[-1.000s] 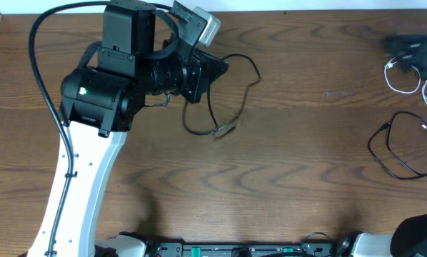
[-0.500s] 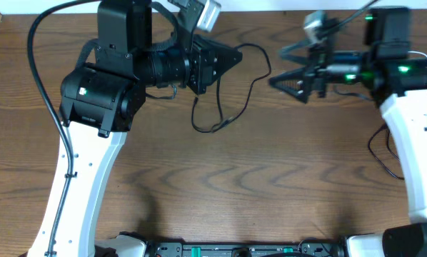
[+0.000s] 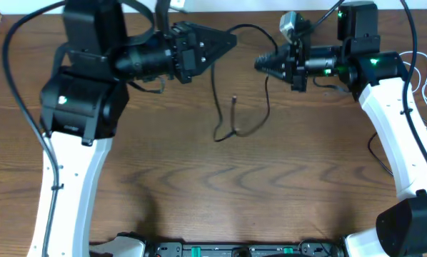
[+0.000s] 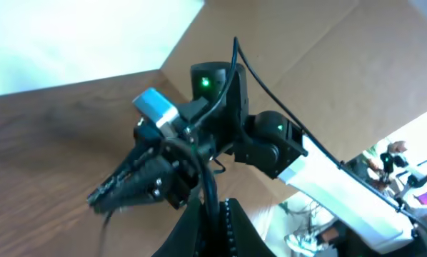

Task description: Untangle cables

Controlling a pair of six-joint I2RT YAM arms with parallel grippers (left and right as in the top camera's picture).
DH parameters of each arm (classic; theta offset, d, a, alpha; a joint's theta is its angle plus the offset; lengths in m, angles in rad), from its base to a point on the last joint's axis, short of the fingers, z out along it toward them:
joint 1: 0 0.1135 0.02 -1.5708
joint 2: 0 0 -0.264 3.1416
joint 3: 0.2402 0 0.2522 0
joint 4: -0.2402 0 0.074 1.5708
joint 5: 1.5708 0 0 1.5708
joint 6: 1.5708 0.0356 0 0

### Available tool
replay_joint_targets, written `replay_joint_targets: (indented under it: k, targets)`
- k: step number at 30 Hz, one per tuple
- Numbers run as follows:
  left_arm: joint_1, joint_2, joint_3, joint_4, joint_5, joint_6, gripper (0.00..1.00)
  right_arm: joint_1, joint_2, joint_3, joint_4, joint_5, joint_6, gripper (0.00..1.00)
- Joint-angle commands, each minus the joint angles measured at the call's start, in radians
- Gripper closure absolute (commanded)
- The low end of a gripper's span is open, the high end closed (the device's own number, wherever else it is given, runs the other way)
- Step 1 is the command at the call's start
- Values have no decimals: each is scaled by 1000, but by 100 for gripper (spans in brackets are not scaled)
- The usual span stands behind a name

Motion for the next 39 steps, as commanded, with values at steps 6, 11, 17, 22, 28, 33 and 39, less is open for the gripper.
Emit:
replay_joint_targets:
  k: [6,11,17,22,28,33,39]
  targets:
    - [27,-6,-2,-57,-98,-37,48,-134,-8,19,380,236,767,99]
    - [27,2,-2,-152,-185,-33,47,-309,-7,23,451,464,1059,99]
    - [27,21,-2,-175,-185,-34,47,-465,12,23,451,753,1102,99]
    - [27,36,-2,-175,-185,-34,47,-528,74,23,455,903,1100,99]
    - [27,54,-2,-175,-185,-34,47,-604,236,23,459,970,1101,99]
    - [27,57,-2,-175,-185,-34,47,-687,361,23,459,867,1104,18]
    - [21,57,-2,-176,-269,-33,47,-787,351,23,450,515,1100,1]
